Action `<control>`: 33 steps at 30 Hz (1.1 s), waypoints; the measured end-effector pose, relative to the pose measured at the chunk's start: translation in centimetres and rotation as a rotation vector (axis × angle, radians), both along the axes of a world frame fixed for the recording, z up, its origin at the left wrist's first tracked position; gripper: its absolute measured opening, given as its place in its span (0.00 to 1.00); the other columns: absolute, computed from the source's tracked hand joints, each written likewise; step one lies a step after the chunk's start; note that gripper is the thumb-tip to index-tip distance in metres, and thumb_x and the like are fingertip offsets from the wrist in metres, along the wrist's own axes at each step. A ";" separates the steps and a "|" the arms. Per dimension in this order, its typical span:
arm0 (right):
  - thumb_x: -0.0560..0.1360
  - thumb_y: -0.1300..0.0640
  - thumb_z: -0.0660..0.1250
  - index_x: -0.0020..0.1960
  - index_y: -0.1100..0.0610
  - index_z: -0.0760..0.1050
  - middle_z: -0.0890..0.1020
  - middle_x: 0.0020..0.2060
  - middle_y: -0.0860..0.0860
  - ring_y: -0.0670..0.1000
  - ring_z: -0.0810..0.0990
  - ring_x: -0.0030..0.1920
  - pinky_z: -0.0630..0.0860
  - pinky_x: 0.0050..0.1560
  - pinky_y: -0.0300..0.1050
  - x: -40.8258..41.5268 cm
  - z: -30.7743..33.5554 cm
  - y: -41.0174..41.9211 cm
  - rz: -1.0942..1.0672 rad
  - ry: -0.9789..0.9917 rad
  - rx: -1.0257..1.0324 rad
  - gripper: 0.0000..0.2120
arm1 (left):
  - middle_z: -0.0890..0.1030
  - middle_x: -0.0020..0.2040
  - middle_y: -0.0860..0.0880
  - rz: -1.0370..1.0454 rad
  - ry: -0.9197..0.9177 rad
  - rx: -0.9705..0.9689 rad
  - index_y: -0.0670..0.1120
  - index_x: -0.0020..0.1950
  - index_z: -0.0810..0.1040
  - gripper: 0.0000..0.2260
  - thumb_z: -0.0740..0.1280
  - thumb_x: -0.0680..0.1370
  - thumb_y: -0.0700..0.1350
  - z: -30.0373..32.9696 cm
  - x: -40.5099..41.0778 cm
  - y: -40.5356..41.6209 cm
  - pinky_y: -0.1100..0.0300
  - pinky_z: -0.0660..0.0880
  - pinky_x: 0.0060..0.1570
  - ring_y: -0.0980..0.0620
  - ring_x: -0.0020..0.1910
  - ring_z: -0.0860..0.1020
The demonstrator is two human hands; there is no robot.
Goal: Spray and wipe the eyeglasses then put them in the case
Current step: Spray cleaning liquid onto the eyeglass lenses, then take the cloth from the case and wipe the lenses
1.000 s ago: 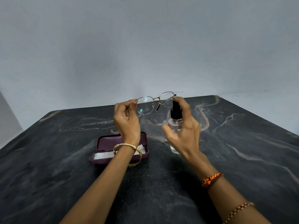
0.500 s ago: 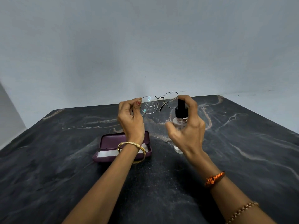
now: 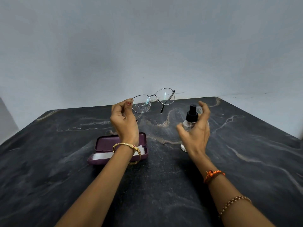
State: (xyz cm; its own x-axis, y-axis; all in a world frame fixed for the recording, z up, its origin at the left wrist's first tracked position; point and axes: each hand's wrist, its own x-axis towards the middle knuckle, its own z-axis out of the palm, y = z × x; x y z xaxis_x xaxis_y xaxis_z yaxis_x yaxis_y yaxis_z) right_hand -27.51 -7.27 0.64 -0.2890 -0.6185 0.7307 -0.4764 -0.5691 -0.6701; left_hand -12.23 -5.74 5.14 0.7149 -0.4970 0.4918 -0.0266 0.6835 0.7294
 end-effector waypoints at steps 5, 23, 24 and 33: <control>0.63 0.63 0.70 0.67 0.55 0.60 0.70 0.35 0.38 0.34 0.73 0.40 0.64 0.32 0.23 0.0 0.1 0.2 -0.075 0.042 0.009 0.35 | 0.77 0.48 0.38 0.004 -0.001 0.008 0.52 0.39 0.76 0.08 0.64 0.76 0.40 0.1 0.1 0.0 0.72 0.73 0.44 0.54 0.44 0.76; 0.66 0.44 0.60 0.59 0.54 0.65 0.65 0.54 0.51 0.53 0.65 0.55 0.61 0.53 0.49 2.3 2.1 3.2 -0.203 0.398 -0.421 0.25 | 0.79 0.27 0.57 -0.090 0.208 0.023 0.48 0.39 0.77 0.08 0.62 0.77 0.45 2.8 4.5 1.8 0.63 0.73 0.43 0.63 0.34 0.76; 0.66 0.44 0.60 0.58 0.53 0.66 0.66 0.53 0.50 0.53 0.65 0.54 0.61 0.53 0.48 2.8 2.1 3.6 -0.170 0.428 -0.442 0.23 | 0.79 0.25 0.58 -0.098 0.245 0.025 0.49 0.38 0.77 0.08 0.63 0.76 0.46 3.0 5.7 2.5 0.60 0.73 0.44 0.63 0.33 0.76; 0.67 0.52 0.61 0.46 0.57 0.79 0.81 0.41 0.55 0.55 0.78 0.40 0.67 0.41 0.45 5.5 2.3 4.9 0.125 0.884 -0.339 0.13 | 0.79 0.25 0.57 0.022 0.442 -0.013 0.48 0.37 0.76 0.08 0.64 0.76 0.46 1.7 13.7 7.7 0.51 0.74 0.50 0.57 0.41 0.77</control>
State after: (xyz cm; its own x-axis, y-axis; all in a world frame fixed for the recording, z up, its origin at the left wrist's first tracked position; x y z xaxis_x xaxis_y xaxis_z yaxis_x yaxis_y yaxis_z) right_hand -21.97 -2.39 2.96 0.5078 -0.3225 0.7988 -0.6539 -0.7480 0.1137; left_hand 1.50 1.97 6.87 0.8684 -0.4751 0.1423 0.2713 0.6952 0.6657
